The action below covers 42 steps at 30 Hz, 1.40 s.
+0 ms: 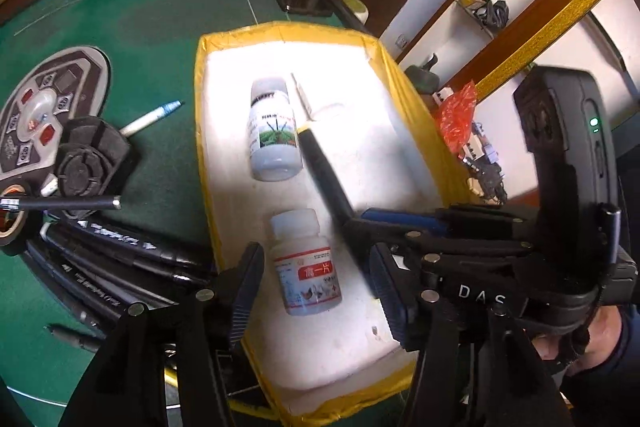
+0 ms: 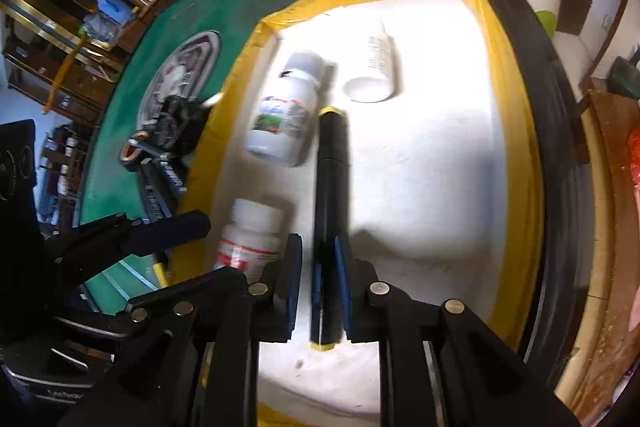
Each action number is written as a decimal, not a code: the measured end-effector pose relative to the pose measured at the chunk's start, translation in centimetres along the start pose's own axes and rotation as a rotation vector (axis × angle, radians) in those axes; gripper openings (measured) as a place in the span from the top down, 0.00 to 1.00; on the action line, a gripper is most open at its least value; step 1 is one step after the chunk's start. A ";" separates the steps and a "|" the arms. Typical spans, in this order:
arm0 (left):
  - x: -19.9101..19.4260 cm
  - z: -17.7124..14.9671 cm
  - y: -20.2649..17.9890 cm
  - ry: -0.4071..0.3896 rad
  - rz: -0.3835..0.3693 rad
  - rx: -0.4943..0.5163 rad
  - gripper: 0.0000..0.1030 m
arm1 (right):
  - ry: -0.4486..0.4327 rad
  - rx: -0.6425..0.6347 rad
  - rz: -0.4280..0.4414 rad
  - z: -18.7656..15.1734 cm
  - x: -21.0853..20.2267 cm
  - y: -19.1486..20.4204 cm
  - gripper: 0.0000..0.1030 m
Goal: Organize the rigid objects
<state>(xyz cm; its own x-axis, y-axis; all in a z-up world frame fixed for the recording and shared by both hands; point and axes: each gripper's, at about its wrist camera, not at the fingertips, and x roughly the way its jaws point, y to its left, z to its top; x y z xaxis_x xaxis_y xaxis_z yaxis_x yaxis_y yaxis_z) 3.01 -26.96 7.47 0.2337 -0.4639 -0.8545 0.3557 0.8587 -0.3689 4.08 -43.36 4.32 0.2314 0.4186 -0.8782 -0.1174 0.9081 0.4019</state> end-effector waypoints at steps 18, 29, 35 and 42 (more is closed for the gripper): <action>-8.8 -2.2 9.5 -0.177 0.106 -0.157 0.27 | -0.079 -0.097 0.054 -0.3 -2.7 7.0 0.67; -10.7 -5.1 17.8 -0.194 0.214 -0.300 0.27 | 0.010 -0.199 0.091 -2.7 0.8 12.8 0.61; -9.2 -3.9 18.1 -0.154 0.284 -0.196 0.14 | 0.014 -0.203 0.083 -3.4 1.6 14.0 0.61; -6.0 -1.1 19.9 -0.092 0.333 -0.120 0.14 | 0.002 -0.168 0.060 -4.1 1.7 14.1 0.61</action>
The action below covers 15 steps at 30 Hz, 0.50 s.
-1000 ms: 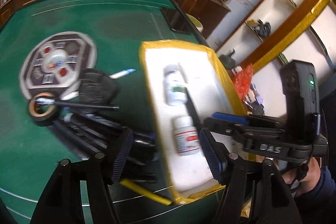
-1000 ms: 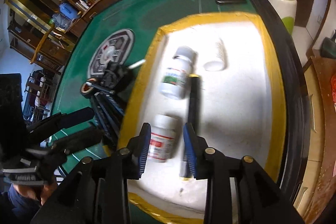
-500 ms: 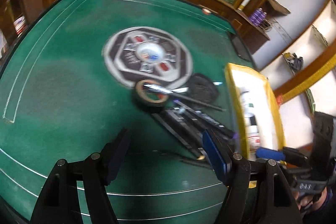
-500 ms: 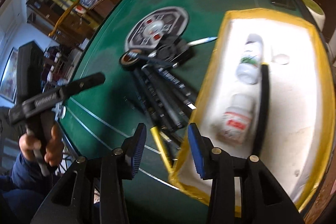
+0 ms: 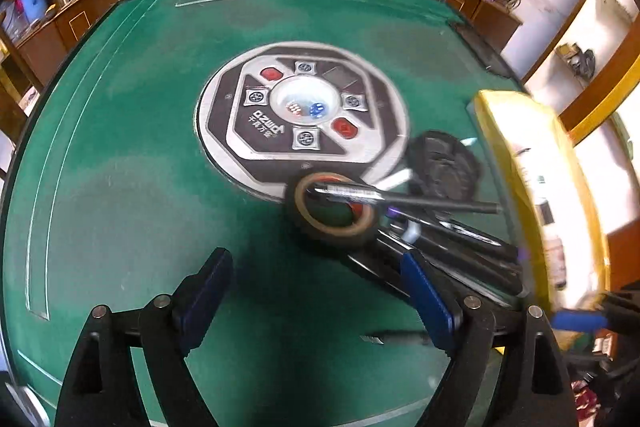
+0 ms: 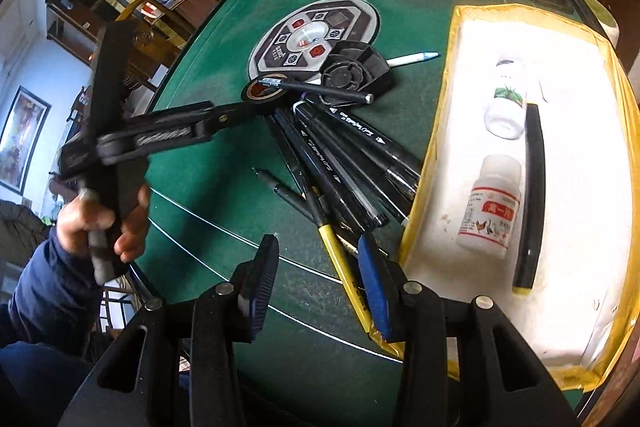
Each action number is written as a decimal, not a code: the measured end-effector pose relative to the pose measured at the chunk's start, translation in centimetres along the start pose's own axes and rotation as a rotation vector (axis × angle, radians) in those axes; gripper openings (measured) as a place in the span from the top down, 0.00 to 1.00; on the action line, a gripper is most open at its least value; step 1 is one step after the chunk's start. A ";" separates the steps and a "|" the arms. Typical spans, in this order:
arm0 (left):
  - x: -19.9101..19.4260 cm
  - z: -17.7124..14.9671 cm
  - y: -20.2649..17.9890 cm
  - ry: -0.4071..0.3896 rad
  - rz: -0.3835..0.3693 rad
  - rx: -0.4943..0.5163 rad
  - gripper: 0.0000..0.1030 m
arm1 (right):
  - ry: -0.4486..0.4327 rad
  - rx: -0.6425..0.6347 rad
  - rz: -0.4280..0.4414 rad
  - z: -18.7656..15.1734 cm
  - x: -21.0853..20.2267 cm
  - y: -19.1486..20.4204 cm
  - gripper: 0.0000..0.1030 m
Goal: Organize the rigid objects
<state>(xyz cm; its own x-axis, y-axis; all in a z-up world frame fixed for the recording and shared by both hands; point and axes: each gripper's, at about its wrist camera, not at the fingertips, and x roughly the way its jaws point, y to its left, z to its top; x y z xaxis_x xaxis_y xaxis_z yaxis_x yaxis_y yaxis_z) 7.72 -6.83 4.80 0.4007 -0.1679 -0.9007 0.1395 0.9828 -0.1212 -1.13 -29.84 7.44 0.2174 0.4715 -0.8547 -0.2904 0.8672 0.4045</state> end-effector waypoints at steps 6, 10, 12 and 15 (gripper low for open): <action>2.5 1.7 0.3 0.009 -0.004 0.025 0.13 | -0.013 0.039 -0.026 -0.5 -0.5 -0.6 0.61; 3.8 2.6 0.1 -0.016 0.020 0.039 0.13 | -0.017 0.049 -0.038 -0.6 -0.6 -0.8 0.61; 4.2 2.6 0.3 -0.023 0.020 0.032 0.22 | -0.015 0.045 -0.039 -0.5 -0.6 -0.7 0.61; 3.9 2.3 0.4 -0.052 0.049 0.052 0.40 | -0.007 0.037 -0.035 -0.4 -0.3 -0.5 0.61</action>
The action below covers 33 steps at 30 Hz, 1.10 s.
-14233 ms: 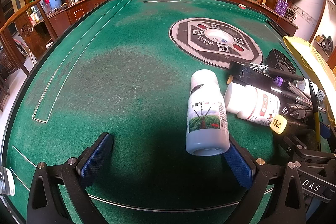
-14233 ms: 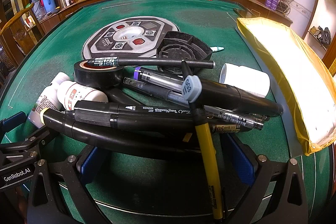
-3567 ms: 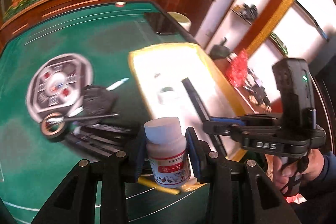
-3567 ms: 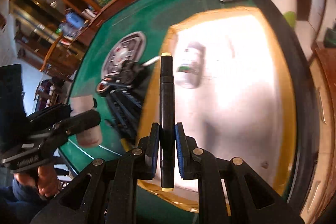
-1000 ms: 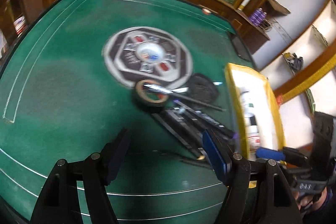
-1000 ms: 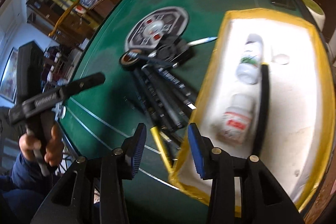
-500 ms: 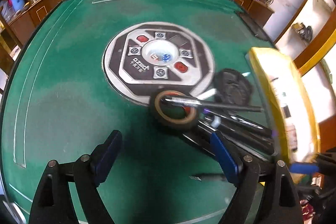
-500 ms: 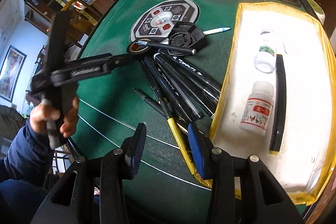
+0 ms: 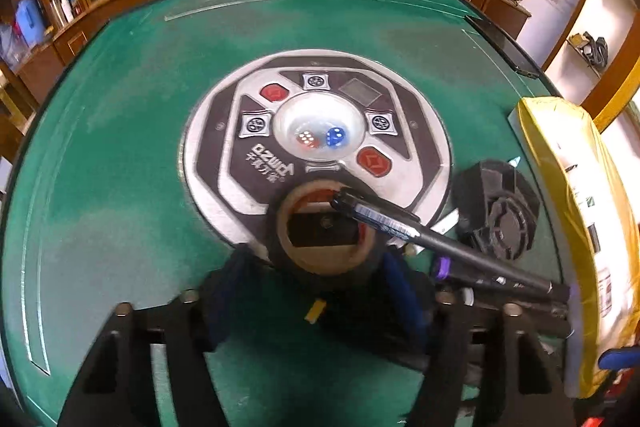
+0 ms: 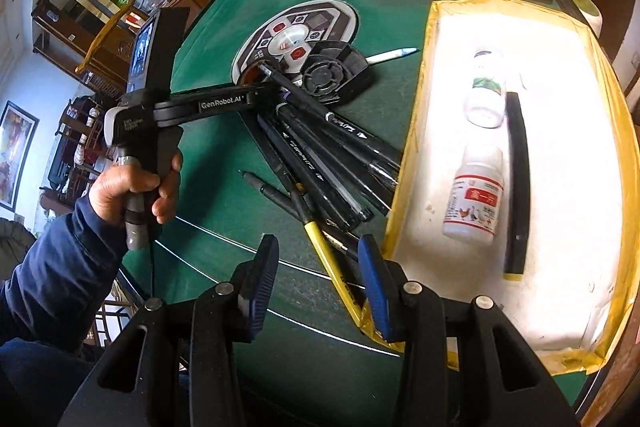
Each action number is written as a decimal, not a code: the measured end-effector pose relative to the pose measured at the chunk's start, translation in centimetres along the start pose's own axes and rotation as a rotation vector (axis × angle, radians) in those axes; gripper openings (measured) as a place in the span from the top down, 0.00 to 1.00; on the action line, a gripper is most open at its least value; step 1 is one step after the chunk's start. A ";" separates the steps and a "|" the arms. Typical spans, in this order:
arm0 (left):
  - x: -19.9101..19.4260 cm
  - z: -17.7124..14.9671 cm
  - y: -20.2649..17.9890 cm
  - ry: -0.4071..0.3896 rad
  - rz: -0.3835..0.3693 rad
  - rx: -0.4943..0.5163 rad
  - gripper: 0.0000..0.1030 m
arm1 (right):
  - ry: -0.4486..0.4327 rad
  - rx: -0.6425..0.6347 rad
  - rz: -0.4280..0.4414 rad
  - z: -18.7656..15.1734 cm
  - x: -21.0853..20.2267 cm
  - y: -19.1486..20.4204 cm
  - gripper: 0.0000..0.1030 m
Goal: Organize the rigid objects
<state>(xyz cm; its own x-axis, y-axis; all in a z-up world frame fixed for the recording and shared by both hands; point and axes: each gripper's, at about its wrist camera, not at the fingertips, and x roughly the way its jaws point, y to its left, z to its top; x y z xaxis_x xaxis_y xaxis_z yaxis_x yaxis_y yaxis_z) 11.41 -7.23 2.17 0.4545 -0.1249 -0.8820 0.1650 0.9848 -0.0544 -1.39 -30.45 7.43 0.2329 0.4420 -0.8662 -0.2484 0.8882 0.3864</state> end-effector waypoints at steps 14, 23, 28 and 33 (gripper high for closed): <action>-4.5 -5.7 3.3 -0.033 -0.006 -0.081 0.48 | 0.076 -0.103 0.022 1.2 3.5 2.5 0.61; -2.8 -1.2 0.0 -0.071 0.091 0.115 0.09 | 0.072 -0.090 0.017 1.3 3.3 1.8 0.61; -0.5 0.4 -0.4 -0.061 0.138 0.188 0.09 | 0.046 -0.066 0.007 0.9 2.1 0.6 0.61; 1.3 2.0 0.0 -0.053 0.126 0.187 0.07 | 0.040 -0.095 0.020 0.4 1.6 1.1 0.60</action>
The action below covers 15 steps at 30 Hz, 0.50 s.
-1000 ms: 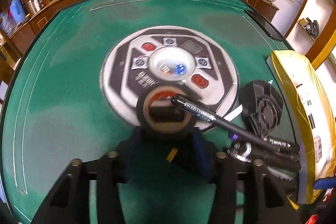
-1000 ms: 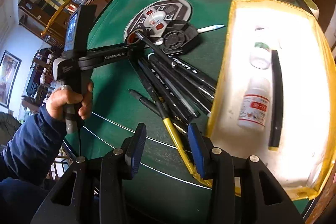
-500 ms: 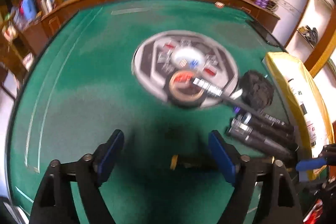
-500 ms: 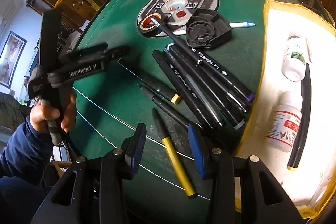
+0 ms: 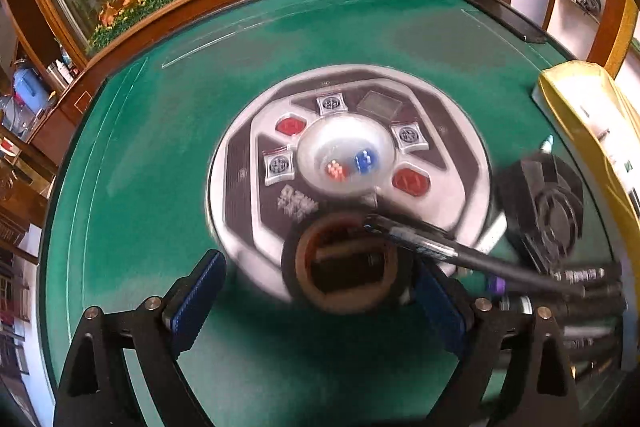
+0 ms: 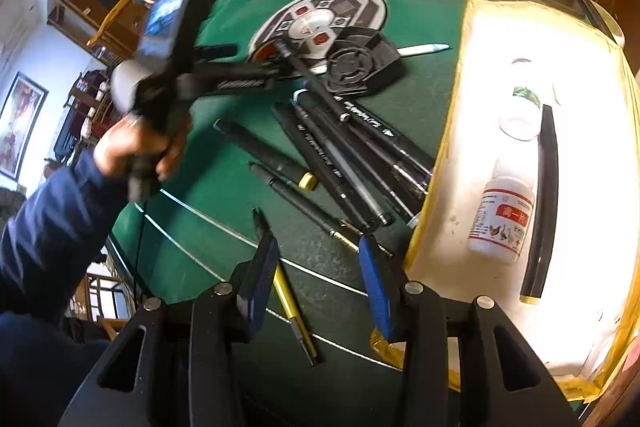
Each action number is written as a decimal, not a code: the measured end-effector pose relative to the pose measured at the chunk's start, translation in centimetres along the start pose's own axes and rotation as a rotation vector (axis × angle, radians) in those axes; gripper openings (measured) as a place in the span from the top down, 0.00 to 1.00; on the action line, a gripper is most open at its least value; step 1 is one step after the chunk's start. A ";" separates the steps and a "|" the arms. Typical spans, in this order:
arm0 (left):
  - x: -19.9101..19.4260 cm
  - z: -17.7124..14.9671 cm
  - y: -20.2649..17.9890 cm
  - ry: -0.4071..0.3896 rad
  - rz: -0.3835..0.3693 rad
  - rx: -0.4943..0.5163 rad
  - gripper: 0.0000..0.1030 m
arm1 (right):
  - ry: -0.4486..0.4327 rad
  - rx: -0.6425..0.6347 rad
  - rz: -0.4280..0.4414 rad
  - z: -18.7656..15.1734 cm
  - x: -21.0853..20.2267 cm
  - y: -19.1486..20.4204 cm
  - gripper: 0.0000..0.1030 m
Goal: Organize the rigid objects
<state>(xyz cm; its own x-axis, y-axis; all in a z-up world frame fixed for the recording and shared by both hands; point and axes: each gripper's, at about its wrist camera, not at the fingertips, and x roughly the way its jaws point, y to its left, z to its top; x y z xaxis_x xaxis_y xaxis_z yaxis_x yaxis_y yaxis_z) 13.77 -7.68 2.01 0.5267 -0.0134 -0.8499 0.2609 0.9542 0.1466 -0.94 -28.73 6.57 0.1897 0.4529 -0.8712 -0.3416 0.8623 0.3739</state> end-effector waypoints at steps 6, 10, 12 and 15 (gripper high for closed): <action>-0.4 -0.5 1.0 -0.021 -0.108 -0.065 0.36 | 0.020 -0.085 0.015 0.0 0.6 2.0 0.60; -1.5 -2.3 1.2 -0.019 -0.083 -0.077 0.36 | 0.065 -0.141 0.025 0.0 1.8 3.1 0.60; -2.0 -3.3 1.9 -0.002 -0.089 -0.105 0.36 | 0.094 -0.167 0.026 -0.2 2.5 3.6 0.60; -3.2 -5.5 2.9 0.019 -0.062 -0.134 0.36 | 0.134 -0.217 0.024 -0.4 3.2 4.3 0.60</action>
<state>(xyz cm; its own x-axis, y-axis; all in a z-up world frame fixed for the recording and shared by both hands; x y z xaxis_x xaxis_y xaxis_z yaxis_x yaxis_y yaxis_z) 8.43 -3.27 2.37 0.4967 -0.0693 -0.8651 0.1816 0.9830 0.0256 -2.20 -23.68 5.25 0.0601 0.4255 -0.9030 -0.5370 0.7763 0.3300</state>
